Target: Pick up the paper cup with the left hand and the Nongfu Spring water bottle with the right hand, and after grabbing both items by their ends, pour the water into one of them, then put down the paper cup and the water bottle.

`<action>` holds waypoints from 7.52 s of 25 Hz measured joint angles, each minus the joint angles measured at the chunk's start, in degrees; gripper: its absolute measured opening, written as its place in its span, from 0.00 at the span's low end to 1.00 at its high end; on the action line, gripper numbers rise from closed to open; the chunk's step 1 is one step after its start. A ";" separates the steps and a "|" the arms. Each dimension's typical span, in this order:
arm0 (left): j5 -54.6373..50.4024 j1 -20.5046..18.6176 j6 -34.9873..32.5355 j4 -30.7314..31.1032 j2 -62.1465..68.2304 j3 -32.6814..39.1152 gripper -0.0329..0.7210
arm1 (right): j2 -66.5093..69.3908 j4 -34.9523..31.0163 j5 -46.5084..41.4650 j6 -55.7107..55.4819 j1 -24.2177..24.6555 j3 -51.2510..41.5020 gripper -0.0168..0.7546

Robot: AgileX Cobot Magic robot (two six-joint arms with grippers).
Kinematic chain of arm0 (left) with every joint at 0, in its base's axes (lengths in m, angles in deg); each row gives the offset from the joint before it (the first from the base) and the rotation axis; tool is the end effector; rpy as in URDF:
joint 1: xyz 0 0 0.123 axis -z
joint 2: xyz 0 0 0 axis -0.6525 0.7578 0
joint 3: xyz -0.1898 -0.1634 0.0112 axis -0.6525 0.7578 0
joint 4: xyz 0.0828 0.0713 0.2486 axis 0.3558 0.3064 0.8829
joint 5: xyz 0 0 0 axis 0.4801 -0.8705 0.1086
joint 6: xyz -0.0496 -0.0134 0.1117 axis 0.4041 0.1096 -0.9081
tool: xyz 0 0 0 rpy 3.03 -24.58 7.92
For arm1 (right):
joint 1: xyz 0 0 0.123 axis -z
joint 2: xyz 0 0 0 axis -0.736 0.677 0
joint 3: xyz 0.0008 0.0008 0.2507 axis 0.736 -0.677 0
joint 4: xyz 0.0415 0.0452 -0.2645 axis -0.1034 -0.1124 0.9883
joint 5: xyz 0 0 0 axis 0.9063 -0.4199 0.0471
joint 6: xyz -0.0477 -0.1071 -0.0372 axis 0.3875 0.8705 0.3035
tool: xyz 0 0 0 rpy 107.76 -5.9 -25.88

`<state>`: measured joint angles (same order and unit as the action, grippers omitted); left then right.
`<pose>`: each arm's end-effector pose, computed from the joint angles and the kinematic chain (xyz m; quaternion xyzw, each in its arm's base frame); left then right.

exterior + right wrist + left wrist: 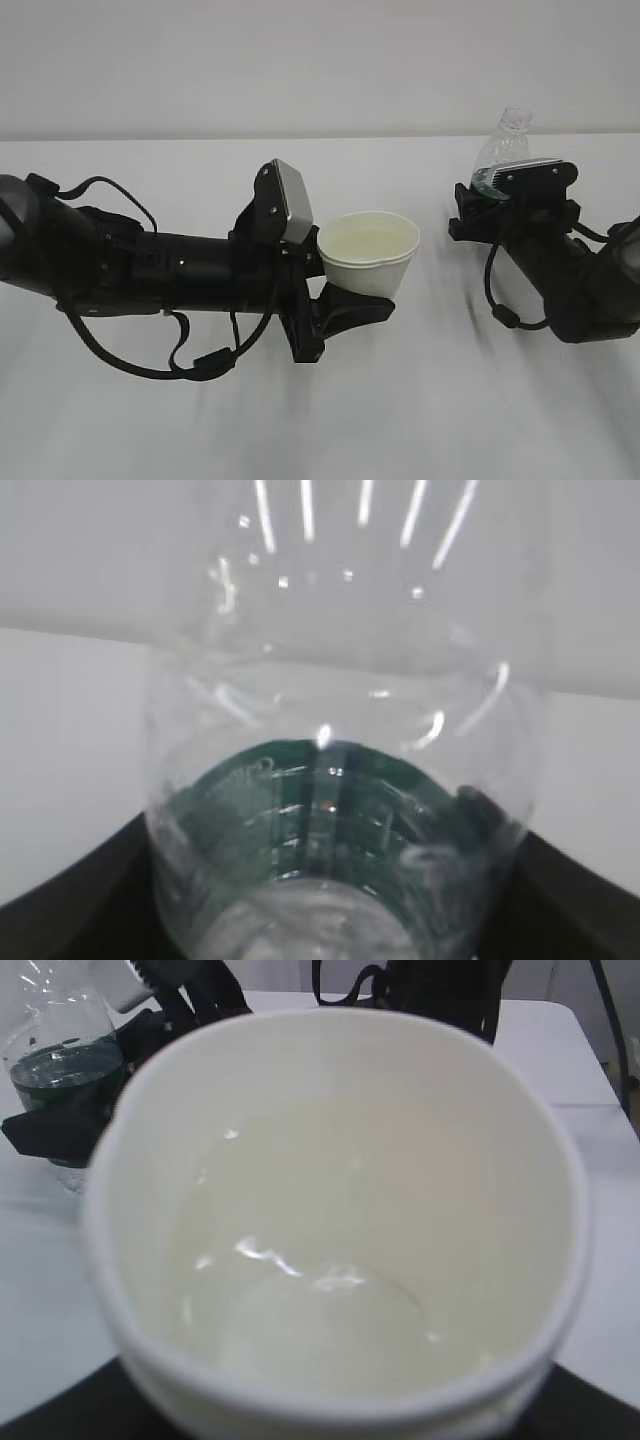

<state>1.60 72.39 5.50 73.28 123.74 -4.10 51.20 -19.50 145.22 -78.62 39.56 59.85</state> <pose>0.2889 -0.2778 0.0708 0.5161 0.6172 -0.3659 0.4677 0.4148 0.0540 0.0096 -0.0918 0.7493 -0.0065 0.6558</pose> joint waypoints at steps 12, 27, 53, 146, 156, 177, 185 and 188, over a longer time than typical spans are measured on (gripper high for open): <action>-0.21 0.00 -0.82 -2.95 0.00 0.00 0.60 | -6.45 0.09 0.64 -1.08 0.00 -7.76 0.78; -0.11 0.00 -2.67 -8.51 0.00 0.00 0.60 | -18.13 3.26 0.85 -3.28 0.00 -22.29 0.78; -0.11 -8.44 -11.73 -26.71 0.13 0.00 0.60 | -31.47 5.99 1.06 -9.47 0.00 -44.60 0.78; 12.67 -28.98 -20.99 -37.89 18.24 -0.17 0.85 | -63.68 4.57 -40.35 -6.41 0.00 -33.51 0.78; 12.67 -28.98 -21.09 -38.68 17.47 0.37 0.89 | -63.68 4.57 -40.45 -6.41 0.00 -33.51 0.78; 12.67 -28.98 -21.09 -39.21 3.85 14.97 0.87 | -63.68 4.57 -40.45 -6.41 0.00 -33.51 0.79; 12.67 -28.98 -21.09 -40.78 -2.67 21.90 0.87 | -63.74 4.57 -40.86 -6.41 0.00 -33.51 0.79; 12.67 -28.98 -21.09 -41.45 -5.39 24.58 0.86 | -64.26 4.57 -42.84 -6.41 0.00 -33.11 0.79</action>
<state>14.27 43.41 -15.59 31.82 118.35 20.48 -13.06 -14.93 102.39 -85.03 39.56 26.74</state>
